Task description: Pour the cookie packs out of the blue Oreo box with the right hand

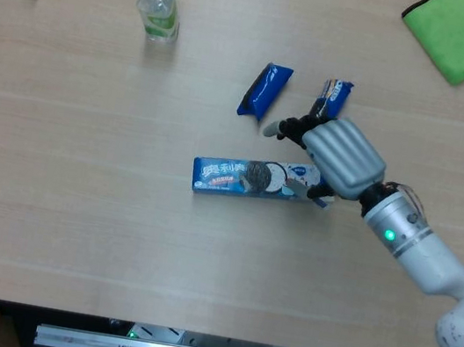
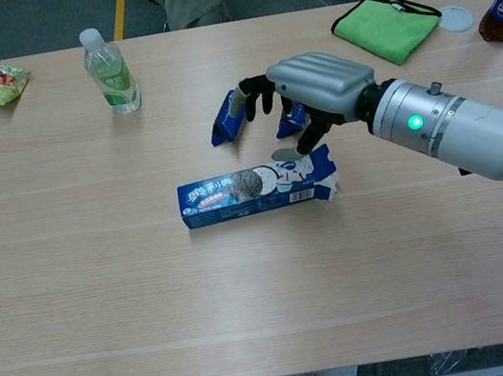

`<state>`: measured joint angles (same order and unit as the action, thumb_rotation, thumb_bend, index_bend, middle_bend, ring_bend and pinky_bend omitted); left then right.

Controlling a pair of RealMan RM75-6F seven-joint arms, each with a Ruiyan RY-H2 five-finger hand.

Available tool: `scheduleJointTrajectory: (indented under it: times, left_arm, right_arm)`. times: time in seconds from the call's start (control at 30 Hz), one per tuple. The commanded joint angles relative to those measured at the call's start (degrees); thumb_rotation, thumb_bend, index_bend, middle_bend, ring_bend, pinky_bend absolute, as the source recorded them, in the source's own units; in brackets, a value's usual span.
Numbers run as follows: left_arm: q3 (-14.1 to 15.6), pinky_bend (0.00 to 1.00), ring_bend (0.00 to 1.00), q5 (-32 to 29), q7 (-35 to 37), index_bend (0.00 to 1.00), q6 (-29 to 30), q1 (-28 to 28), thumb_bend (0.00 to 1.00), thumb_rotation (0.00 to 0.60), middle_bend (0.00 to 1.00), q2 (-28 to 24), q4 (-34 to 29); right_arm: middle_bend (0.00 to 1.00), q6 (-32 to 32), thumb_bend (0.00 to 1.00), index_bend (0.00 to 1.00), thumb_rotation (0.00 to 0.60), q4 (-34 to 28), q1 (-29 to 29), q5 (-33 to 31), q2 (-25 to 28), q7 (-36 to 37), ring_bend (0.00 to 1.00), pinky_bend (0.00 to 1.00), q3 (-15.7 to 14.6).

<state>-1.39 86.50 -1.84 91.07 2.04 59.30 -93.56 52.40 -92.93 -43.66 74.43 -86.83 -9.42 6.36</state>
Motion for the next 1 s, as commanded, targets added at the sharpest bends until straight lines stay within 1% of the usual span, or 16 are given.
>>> scheduleJointTrajectory:
  times: [0.03, 0.27, 0.47, 0.7, 1.0]
  left_arm:
    - [-0.06, 0.24, 0.19, -0.08, 0.15, 0.27, -0.06, -0.04, 0.26, 0.600, 0.24, 0.15, 0.26]
    - [-0.20, 0.24, 0.19, 0.26, 0.72, 0.27, -0.58, -0.64, 0.26, 0.600, 0.24, 0.94, 1.35]
    - [0.03, 0.24, 0.19, 0.82, 0.77, 0.27, -1.37, -1.24, 0.26, 0.600, 0.24, 1.65, 1.83]
    - [0.40, 0.24, 0.19, 1.64, -0.21, 0.27, -2.42, -2.05, 0.26, 0.600, 0.24, 1.93, 1.51]
    - [0.52, 0.24, 0.19, 3.12, -1.23, 0.27, -2.79, -3.10, 0.26, 0.600, 0.24, 3.05, 0.26]
  right_arm:
    - [0.37, 2.30, 0.19, 0.28, 0.600, -2.08, 1.87, 0.97, 2.88, -1.90, 0.35, 0.41, -1.40]
    - [0.37, 10.13, 0.19, 0.28, 0.600, -8.16, 8.51, 2.06, 12.00, -8.04, 0.35, 0.41, -5.52]
    - [0.37, 16.84, 0.19, 0.28, 0.600, -10.24, 14.44, 3.48, 17.74, -9.23, 0.35, 0.41, -8.13]
    - [0.37, 24.65, 0.19, 0.28, 0.600, -9.32, 21.23, 6.13, 21.45, -8.22, 0.35, 0.41, -10.16]
    - [0.37, 33.94, 0.19, 0.28, 0.600, -8.39, 29.24, 9.46, 24.41, -4.51, 0.35, 0.41, -11.12]
